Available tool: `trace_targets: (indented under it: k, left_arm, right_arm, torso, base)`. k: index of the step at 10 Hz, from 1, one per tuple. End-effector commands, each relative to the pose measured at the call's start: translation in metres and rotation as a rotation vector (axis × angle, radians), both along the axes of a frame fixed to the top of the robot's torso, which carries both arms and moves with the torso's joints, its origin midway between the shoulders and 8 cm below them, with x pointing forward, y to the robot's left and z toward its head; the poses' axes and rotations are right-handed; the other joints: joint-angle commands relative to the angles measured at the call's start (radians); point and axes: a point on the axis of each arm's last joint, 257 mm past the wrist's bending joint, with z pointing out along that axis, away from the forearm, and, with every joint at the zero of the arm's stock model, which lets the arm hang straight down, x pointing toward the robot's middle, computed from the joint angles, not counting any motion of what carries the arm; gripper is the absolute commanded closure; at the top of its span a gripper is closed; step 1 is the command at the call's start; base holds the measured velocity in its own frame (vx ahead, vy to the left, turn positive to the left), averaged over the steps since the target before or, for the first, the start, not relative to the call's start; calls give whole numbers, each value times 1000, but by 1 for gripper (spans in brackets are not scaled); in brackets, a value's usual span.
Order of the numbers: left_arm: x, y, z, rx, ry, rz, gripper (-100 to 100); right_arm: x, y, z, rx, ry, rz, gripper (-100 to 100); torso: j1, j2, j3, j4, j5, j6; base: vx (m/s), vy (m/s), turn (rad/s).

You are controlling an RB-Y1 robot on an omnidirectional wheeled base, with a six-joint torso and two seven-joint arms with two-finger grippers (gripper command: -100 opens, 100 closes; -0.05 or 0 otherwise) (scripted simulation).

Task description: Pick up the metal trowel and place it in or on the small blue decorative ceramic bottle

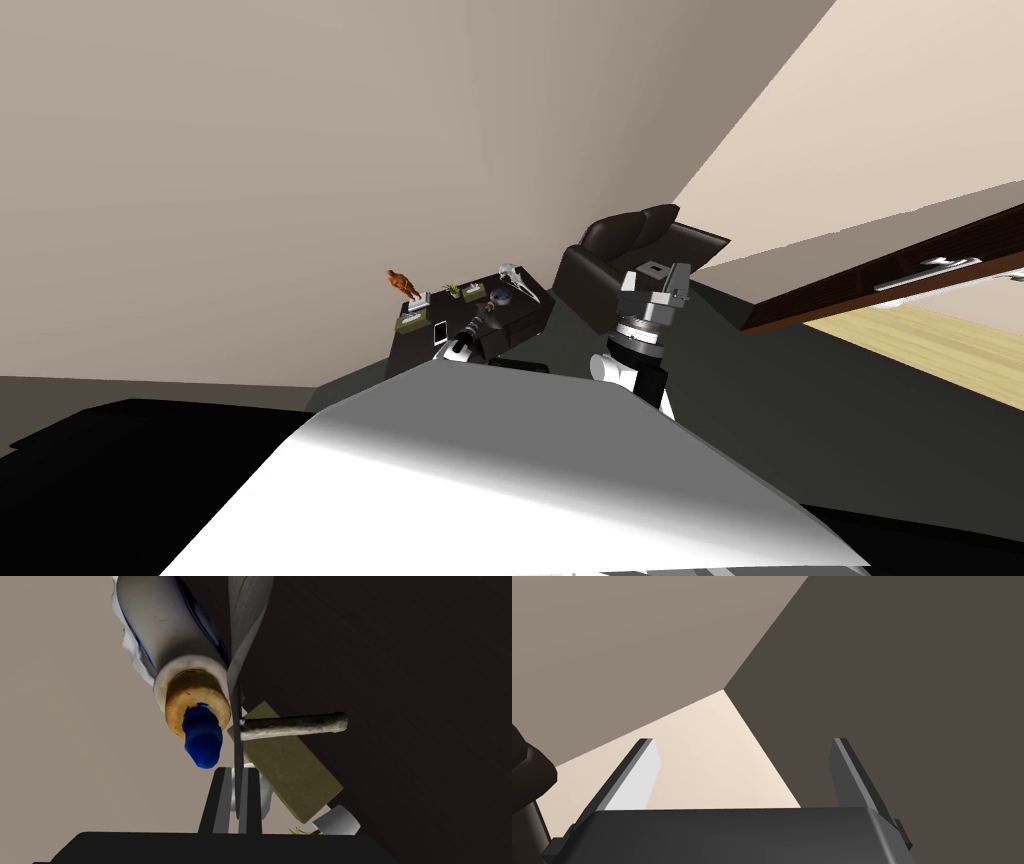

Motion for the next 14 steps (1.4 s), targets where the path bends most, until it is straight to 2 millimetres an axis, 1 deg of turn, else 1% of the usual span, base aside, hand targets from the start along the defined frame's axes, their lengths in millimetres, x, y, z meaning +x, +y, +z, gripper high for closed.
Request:
trace_targets:
  k: [1,2,4,7,8,10,12,14]
  left_arm:
    - [0,0,0,0,0,0,0]
    - [15,8,11,30,-16,2,100]
    - [29,14,20,58,-29,1,100]
    - [54,23,37,111,-51,-2,100]
    - [71,29,51,149,-66,-2,100]
    - [90,36,66,186,-83,-1,100]
    - [108,42,82,220,-98,3,100]
    - [125,47,99,246,-110,10,100]
  right_arm:
    - [0,0,0,0,0,0,0]
    - [0,0,0,0,0,0,0]
    - [0,0,0,0,0,0,0]
    - [0,0,0,0,0,0,0]
    - [0,0,0,0,0,0,0]
    - [0,0,0,0,0,0,0]
    - [0,0,0,0,0,0,0]
    - [0,0,0,0,0,0,0]
  torso:
    - [0,0,0,0,0,0]
    - [0,0,0,0,0,0]
    - [2,11,7,3,-1,-1]
    - [-1,13,8,4,-2,0]
    - [-1,13,9,5,-3,-1]
    - [-4,20,13,6,-4,-1]
    - [-7,18,12,7,-5,0]
    - [-4,16,11,7,-5,0]
  base:
    - [0,0,0]
    - [-124,30,15]
    - [-160,35,-6]
    - [-151,16,-8]
    - [-189,19,-11]
    - [-240,-20,-14]
    - [-164,-15,-14]
    - [-144,16,-32]
